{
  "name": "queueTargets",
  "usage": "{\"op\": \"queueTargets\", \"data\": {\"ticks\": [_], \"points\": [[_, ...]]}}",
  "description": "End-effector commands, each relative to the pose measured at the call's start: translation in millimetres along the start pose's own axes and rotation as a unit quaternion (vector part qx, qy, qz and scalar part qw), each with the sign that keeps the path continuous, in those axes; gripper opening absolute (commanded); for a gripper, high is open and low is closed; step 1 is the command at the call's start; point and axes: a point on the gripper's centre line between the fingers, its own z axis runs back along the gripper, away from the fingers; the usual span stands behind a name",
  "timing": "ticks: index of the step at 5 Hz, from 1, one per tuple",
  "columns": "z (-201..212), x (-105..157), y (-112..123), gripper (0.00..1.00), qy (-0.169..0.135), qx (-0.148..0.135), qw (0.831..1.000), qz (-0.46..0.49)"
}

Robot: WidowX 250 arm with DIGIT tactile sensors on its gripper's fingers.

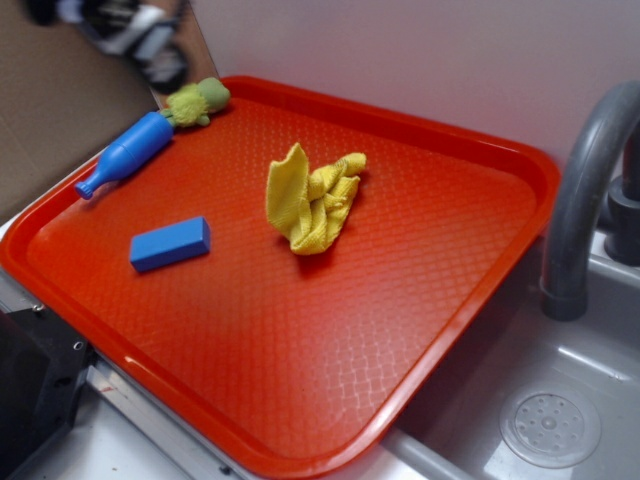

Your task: Grab the yellow cloth.

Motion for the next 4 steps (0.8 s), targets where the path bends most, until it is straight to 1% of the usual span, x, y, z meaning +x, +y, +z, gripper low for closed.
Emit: {"op": "queueTargets", "data": {"ticks": [1, 3, 4], "points": [[-38, 27, -10, 1.0, -0.022, -0.034, 0.999, -0.035], [-38, 27, -10, 1.0, -0.022, -0.034, 0.999, -0.035], [-87, 19, 5, 1.0, 0.003, 0.002, 0.999, -0.046]]}}
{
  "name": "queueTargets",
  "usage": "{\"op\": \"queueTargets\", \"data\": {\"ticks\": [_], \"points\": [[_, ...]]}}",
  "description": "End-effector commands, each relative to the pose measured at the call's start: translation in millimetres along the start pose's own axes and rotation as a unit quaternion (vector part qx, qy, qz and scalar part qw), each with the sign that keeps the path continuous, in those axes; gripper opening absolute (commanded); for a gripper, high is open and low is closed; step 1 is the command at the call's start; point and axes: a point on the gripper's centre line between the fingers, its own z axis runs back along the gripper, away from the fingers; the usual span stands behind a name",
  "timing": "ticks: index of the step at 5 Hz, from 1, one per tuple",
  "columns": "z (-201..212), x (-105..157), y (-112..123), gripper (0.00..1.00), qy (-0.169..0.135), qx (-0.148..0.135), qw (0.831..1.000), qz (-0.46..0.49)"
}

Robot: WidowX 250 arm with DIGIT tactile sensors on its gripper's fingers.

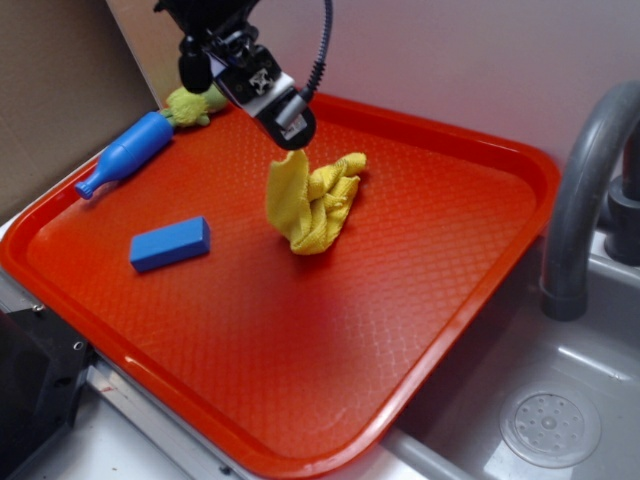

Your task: Grab the yellow cloth.

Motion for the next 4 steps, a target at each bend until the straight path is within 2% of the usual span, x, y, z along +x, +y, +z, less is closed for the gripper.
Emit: {"op": "queueTargets", "data": {"ticks": [1, 2, 3, 4], "points": [[-86, -15, 22, 0.94, 0.052, 0.05, 0.997, -0.015], [-102, -18, 27, 0.0, 0.065, 0.07, 0.995, 0.006], [-75, -8, 31, 0.0, 0.034, 0.067, 0.997, 0.02], [-24, -2, 33, 0.0, -0.018, 0.059, 0.995, 0.073]]}}
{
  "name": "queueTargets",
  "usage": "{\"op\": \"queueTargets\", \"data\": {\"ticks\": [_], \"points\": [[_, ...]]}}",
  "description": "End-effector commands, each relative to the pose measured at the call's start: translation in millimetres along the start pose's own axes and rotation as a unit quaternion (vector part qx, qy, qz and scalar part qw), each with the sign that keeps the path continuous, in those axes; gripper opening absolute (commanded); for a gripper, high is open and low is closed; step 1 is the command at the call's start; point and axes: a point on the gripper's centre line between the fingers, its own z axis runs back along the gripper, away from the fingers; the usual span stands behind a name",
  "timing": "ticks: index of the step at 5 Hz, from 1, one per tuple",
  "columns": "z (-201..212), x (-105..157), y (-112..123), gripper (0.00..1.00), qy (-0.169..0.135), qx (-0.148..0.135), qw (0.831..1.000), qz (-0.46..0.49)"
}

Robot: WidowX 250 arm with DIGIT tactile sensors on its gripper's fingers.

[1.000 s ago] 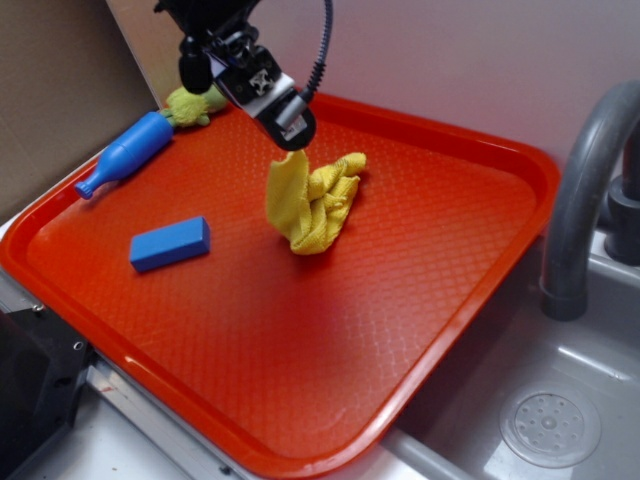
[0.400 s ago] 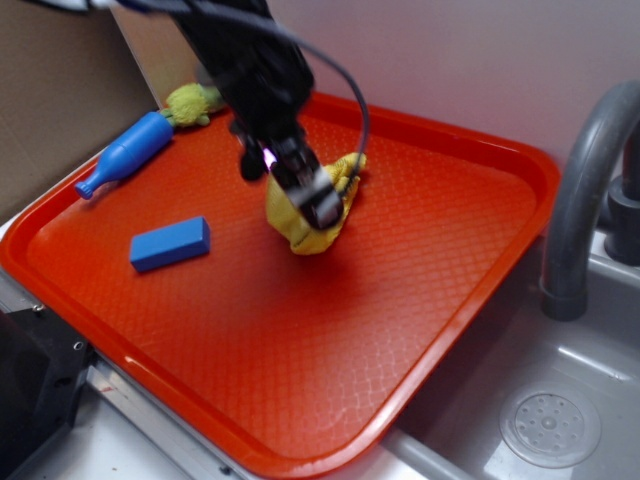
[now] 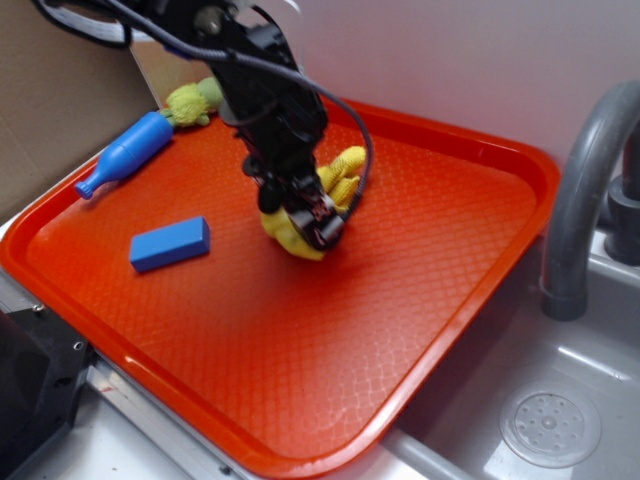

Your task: Grab the yellow cloth.

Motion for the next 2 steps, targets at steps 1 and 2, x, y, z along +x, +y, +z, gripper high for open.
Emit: {"op": "queueTargets", "data": {"ticks": [1, 2], "points": [[118, 1, 11, 0.0, -0.095, -0.031, 0.99, 0.098], [168, -6, -4, 0.0, -0.096, -0.1, 0.975, 0.176]]}}
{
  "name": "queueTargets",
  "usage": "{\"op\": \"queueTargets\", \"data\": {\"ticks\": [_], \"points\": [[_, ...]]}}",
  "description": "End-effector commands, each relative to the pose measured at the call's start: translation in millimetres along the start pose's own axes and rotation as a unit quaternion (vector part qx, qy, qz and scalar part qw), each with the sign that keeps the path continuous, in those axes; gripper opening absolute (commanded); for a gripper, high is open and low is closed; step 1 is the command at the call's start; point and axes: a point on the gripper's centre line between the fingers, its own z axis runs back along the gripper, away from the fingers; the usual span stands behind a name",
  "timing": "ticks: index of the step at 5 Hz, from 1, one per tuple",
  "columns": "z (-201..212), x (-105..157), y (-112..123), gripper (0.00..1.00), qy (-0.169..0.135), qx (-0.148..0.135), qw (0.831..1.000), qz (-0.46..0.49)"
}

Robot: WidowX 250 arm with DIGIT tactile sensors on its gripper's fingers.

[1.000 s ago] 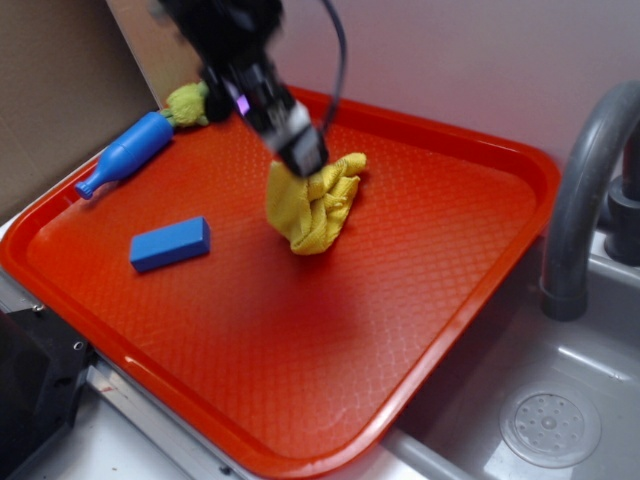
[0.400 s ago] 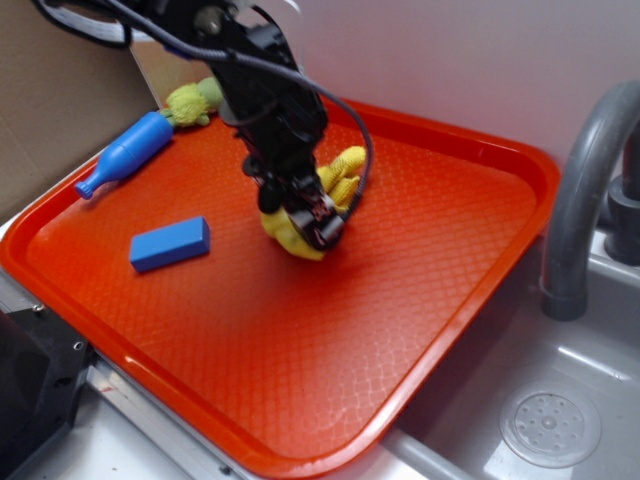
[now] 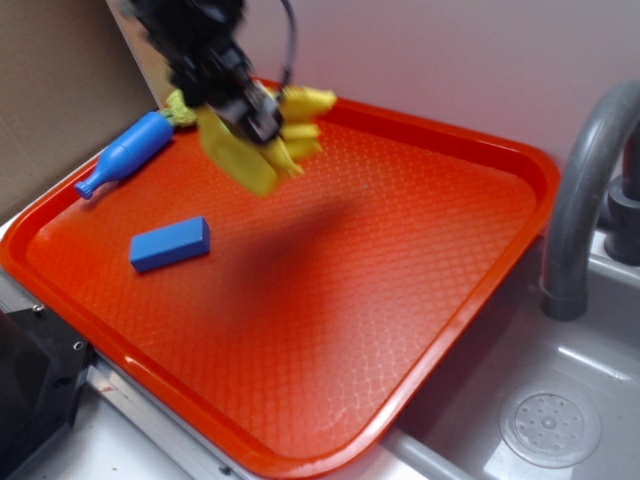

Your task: Grab the yellow cloth.

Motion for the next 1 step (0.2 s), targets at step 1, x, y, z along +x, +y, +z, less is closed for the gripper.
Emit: {"op": "queueTargets", "data": {"ticks": [1], "points": [[99.3, 12.7, -32.2, 0.0, 0.022, -0.033, 0.997, 0.072]]}}
